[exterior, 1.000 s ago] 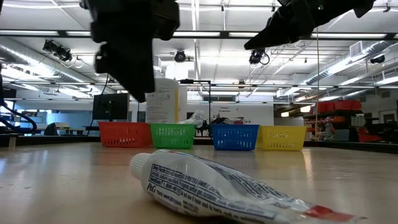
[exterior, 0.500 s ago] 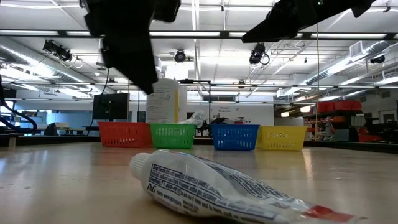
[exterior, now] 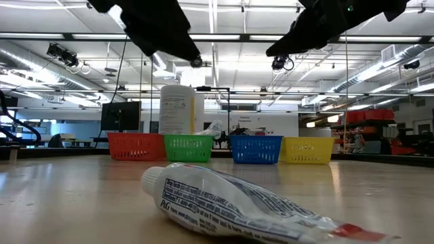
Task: Pick & Place Travel size toiletries
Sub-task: Put the white toothpaste into the blue bin
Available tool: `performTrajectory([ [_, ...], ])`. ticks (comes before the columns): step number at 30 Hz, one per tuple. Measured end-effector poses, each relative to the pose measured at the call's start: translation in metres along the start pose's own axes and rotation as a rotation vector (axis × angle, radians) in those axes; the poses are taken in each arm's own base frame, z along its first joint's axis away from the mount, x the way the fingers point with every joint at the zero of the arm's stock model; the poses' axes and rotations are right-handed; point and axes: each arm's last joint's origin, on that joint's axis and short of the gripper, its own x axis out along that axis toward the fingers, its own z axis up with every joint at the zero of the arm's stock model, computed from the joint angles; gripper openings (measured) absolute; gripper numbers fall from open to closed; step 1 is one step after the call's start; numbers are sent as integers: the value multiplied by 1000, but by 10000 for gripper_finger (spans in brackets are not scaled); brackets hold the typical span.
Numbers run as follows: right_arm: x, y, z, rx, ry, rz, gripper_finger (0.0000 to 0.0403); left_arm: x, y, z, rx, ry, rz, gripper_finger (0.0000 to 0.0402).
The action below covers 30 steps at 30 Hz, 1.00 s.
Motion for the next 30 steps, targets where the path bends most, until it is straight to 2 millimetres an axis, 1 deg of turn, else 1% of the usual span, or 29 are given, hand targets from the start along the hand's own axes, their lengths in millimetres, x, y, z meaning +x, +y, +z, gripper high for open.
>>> performTrajectory([
  [2,0,0,-1,23,10,2,62,-1,-8,-3,15,-6,-20,173],
  [4,0,0,-1,54,11,3,62,5,-17,-8,28,-18,-27,173],
  [10,0,2,-6,165,52,11,62,36,-34,-33,137,29,-73,173],
  [15,1,7,-19,196,89,85,62,54,-33,-45,137,57,-54,173],
  [17,2,9,-24,195,96,111,62,56,-31,-48,132,75,-34,173],
  [19,2,11,-31,194,98,117,62,62,-31,-49,110,71,-51,173],
  [23,3,13,-41,194,100,116,62,66,-31,-53,115,95,-66,170],
  [28,4,14,-46,197,83,115,62,70,-29,-60,142,132,-54,149],
  [30,4,14,-46,197,82,114,62,72,-29,-59,144,123,-61,137],
])
